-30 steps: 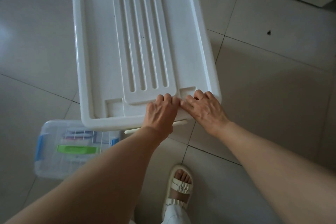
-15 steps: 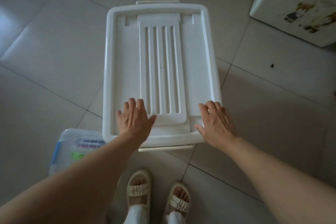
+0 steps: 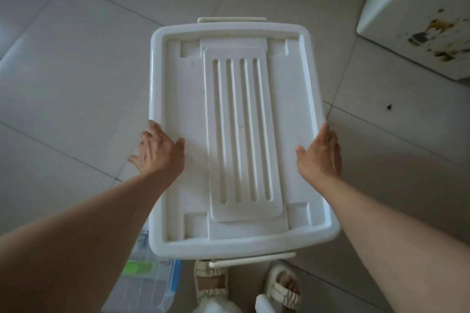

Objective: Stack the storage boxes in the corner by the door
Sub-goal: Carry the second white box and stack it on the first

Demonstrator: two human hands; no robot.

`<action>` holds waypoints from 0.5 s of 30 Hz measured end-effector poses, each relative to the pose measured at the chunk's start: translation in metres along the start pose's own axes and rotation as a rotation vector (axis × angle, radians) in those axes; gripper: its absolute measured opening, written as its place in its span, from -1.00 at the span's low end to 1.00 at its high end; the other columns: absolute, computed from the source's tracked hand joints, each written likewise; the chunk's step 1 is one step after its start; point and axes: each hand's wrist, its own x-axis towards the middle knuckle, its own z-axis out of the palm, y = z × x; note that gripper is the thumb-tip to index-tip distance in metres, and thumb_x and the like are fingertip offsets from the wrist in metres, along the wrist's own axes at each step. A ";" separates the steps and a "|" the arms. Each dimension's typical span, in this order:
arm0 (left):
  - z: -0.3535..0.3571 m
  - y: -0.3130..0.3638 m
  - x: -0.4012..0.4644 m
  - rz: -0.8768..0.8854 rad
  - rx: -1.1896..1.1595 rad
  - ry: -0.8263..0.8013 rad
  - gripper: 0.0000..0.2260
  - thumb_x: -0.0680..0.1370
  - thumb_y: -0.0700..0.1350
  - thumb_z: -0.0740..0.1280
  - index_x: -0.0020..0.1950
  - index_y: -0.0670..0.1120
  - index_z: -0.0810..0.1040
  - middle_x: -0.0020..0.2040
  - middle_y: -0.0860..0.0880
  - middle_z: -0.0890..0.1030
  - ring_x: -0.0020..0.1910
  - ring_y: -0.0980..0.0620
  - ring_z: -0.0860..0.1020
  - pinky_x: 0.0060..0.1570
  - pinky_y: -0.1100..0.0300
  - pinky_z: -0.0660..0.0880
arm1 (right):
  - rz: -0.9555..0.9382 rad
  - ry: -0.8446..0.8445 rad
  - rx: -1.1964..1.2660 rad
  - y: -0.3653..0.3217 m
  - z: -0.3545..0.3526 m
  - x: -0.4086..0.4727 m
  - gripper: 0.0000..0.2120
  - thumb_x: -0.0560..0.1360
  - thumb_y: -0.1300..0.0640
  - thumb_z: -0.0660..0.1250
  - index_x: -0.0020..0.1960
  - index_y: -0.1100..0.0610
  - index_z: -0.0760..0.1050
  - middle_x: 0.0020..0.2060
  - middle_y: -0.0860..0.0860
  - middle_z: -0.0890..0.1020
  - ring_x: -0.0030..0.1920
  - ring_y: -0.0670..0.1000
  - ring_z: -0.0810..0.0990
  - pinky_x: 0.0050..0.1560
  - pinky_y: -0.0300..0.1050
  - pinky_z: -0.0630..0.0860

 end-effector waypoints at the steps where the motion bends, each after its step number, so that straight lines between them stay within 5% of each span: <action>1: 0.002 0.001 0.006 -0.021 -0.048 0.009 -0.42 0.59 0.05 0.17 0.52 -0.14 0.05 0.45 -0.17 0.27 0.43 -0.20 0.27 0.37 -0.17 0.16 | 0.027 0.016 0.037 -0.002 0.001 0.007 -0.30 0.56 0.08 0.23 0.53 0.24 -0.08 0.48 0.23 0.14 0.45 0.23 0.19 0.41 0.06 0.18; 7: 0.008 0.006 0.033 -0.136 -0.251 0.046 -0.60 0.62 -0.05 0.10 0.33 -0.31 0.25 0.32 -0.35 0.39 0.32 -0.33 0.36 0.29 -0.10 0.29 | 0.205 0.058 0.209 -0.005 0.009 0.044 -0.56 0.59 0.06 0.11 0.38 0.26 0.20 0.31 0.28 0.38 0.29 0.29 0.40 0.21 0.12 0.36; 15: 0.004 0.012 0.035 -0.233 -0.279 0.084 -0.51 0.61 0.04 0.15 0.35 -0.32 0.31 0.36 -0.33 0.38 0.40 -0.25 0.30 0.35 -0.05 0.22 | 0.308 0.031 0.346 -0.003 0.002 0.069 -0.43 0.55 -0.15 0.15 0.28 0.33 0.37 0.26 0.27 0.48 0.25 0.25 0.47 0.17 0.07 0.42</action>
